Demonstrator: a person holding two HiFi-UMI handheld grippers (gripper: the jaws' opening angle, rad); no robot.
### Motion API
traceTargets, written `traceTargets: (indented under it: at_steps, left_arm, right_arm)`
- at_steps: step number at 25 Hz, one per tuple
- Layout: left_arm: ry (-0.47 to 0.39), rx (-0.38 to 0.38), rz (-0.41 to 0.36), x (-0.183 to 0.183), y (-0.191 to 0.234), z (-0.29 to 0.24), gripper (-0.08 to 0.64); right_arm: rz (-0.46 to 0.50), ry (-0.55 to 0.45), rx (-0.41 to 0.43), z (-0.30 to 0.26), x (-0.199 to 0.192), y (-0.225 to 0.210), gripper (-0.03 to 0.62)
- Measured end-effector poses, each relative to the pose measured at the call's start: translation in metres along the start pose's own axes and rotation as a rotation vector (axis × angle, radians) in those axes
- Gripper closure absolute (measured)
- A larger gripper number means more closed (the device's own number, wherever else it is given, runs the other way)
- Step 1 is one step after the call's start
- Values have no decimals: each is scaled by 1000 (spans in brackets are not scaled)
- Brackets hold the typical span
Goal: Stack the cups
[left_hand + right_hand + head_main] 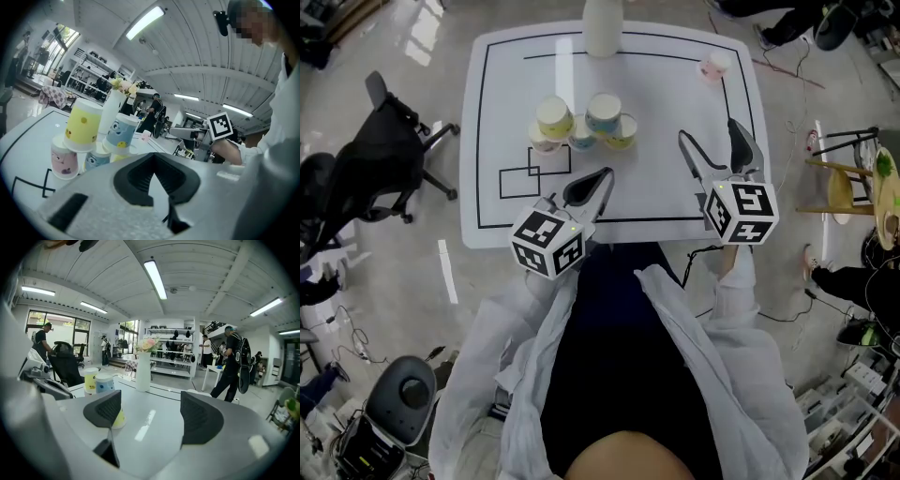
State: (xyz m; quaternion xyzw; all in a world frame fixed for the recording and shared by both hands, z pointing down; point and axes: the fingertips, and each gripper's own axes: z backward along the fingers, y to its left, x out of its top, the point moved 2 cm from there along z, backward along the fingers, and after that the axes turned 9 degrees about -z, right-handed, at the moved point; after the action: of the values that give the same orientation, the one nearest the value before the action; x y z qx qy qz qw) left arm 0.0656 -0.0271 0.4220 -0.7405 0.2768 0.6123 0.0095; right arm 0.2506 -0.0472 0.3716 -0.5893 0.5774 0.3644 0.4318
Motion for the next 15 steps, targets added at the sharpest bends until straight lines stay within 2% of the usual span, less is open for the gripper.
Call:
traceTargets:
  at_steps: [8, 15]
  left_arm:
    - [2, -19, 7, 12, -15, -64, 563]
    - [11, -30, 17, 26, -29, -132, 563]
  right_arm:
    - [-34, -8, -42, -7, 12, -72, 195]
    - [-98, -5, -21, -35, 21, -123, 195]
